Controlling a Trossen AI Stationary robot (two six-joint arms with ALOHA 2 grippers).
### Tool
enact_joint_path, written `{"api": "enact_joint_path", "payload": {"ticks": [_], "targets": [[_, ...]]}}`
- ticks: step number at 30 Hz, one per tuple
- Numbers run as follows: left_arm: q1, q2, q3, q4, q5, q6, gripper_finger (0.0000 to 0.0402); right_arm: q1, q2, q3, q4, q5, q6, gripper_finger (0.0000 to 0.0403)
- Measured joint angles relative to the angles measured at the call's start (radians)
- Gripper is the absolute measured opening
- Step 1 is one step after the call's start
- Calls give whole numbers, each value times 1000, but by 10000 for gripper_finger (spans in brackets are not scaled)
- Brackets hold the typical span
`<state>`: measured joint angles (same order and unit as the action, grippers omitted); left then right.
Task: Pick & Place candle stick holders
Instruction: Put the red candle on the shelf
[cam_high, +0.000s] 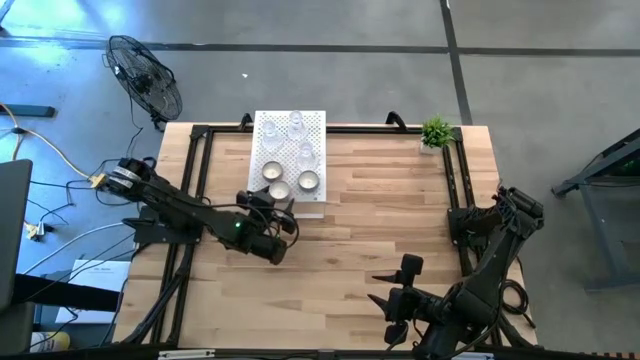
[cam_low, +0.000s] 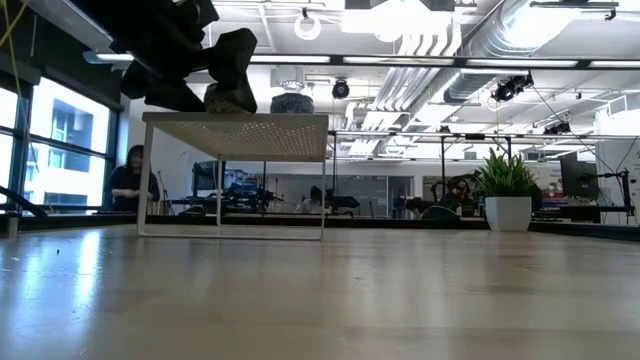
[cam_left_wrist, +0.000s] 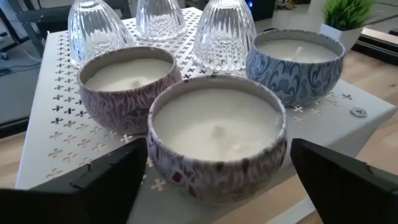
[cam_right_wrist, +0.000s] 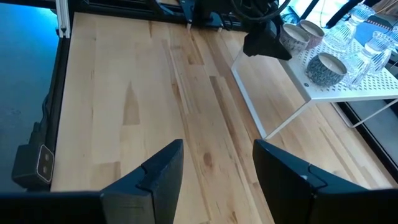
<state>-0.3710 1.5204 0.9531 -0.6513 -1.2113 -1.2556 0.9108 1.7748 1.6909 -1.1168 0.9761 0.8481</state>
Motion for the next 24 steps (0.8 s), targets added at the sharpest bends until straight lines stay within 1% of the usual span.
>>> {"api": "enact_joint_path", "payload": {"ticks": [5,10,14,22,24], "targets": [[-2,0,0,3,-27,4,375,0,0,0,0,-2,6,188],[-2,0,0,5,-56,6,375,0,0,0,0,-6,8,188],[-2,0,0,5,-61,7,375,0,0,-3,5,-6,8,188],[-2,0,0,5,-131,29,375,-3,2,-77,48,-15,9,188],[-2,0,1,6,-136,31,375,-3,2,-83,63,-16,8,188]]}}
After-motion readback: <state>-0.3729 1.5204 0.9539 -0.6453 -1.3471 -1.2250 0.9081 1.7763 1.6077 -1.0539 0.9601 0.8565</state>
